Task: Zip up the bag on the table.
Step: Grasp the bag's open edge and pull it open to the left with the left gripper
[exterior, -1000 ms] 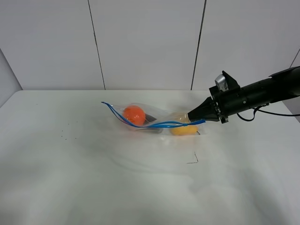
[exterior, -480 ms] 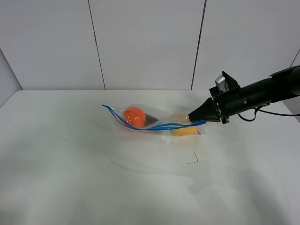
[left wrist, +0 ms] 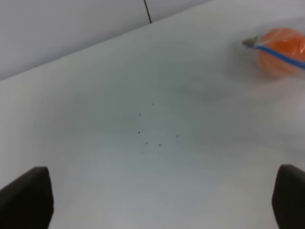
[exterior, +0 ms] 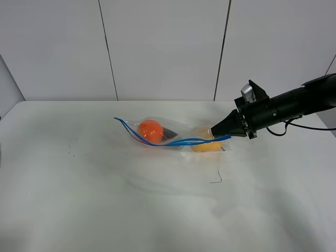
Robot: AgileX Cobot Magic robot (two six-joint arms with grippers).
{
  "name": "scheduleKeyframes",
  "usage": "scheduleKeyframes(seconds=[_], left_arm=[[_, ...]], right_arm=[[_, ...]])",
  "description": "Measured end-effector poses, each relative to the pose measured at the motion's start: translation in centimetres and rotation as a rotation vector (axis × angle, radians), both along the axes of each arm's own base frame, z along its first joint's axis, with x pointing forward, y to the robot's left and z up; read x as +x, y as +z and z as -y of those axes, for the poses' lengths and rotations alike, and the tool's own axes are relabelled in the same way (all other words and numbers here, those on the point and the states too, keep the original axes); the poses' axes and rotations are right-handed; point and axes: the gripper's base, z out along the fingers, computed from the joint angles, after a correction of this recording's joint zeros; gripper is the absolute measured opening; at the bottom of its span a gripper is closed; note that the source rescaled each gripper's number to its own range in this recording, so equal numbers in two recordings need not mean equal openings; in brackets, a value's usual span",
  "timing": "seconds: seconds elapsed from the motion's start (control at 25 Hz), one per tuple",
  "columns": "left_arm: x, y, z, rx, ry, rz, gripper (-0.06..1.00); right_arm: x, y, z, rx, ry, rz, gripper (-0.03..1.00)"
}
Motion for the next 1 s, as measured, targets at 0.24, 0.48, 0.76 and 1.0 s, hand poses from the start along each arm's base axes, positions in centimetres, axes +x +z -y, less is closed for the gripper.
scheduleKeyframes(seconds=[0.24,0.48,0.76,1.0], left_arm=[[3.2,-0.6,2.5,0.075,-0.193,-0.008,0.94],[5.3,-2.1,6.7,0.260,-0.362,0.020,0.93],[7.3,-4.9,12.6,0.501,-0.451,0.090,0.92],[8.3,-9.3,18.9,0.649,-0.545,0.198,0.92]], right_arm=[[0.0,0.0,0.0,0.000,0.000,0.000,0.00],[0.0,0.0,0.0,0.002,-0.010,-0.017,0.00],[0.0,0.0,0.0,0.003,-0.010,-0.021,0.00],[0.0,0.0,0.0,0.003,-0.010,-0.021,0.00]])
